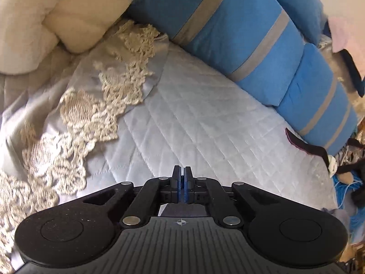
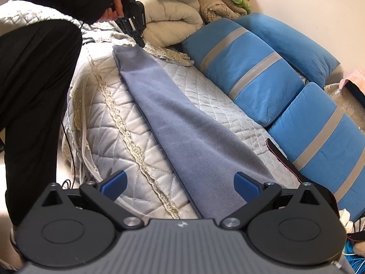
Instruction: Fold clothes
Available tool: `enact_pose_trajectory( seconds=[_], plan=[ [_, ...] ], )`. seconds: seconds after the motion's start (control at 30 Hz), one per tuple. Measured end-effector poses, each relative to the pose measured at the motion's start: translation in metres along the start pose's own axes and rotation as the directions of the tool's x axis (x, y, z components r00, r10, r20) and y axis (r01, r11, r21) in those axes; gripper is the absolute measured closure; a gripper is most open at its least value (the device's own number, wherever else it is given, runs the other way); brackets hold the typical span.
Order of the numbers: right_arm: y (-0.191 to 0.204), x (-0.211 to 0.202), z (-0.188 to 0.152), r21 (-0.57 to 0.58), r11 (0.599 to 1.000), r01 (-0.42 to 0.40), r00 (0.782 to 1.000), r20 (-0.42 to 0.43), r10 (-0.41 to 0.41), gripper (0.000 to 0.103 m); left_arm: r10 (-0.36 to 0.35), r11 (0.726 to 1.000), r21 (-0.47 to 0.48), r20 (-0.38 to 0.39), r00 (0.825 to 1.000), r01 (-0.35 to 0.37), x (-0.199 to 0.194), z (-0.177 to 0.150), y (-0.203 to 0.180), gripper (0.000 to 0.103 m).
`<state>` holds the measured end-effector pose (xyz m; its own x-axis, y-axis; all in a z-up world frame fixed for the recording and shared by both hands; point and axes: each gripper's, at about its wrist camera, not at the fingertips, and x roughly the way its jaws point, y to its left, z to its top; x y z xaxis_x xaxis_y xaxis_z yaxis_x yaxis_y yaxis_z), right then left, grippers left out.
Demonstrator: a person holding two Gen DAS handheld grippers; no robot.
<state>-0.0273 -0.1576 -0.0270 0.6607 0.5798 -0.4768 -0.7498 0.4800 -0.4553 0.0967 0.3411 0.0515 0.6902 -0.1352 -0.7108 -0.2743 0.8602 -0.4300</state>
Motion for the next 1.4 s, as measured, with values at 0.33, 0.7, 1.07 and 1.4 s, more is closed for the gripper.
enact_pose_trajectory(
  seconds=[0.33, 0.7, 1.07, 1.4],
  plan=[
    [-0.008, 0.003, -0.003, 0.077, 0.997, 0.028, 0.999, -0.017, -0.027, 0.000, 0.015, 0.997, 0.080, 0.094, 0.995, -0.023, -0.005, -0.003, -0.024, 0.036],
    [-0.053, 0.007, -0.027, 0.420, 0.883, 0.210, 0.977, -0.123, -0.173, 0.000, -0.210, 0.899, 0.401, 0.041, 0.977, 0.176, 0.007, -0.026, -0.157, 0.026],
    [-0.123, 0.008, -0.084, 0.664, 0.638, 0.390, 0.916, -0.350, -0.195, 0.000, -0.417, 0.717, 0.553, -0.146, 0.897, 0.424, 0.070, -0.088, -0.323, 0.022],
    [-0.127, 0.023, -0.092, 0.682, 0.630, 0.372, 0.915, -0.385, -0.123, 0.000, -0.457, 0.648, 0.489, -0.362, 0.812, 0.583, 0.184, -0.131, -0.419, 0.021]
  ],
)
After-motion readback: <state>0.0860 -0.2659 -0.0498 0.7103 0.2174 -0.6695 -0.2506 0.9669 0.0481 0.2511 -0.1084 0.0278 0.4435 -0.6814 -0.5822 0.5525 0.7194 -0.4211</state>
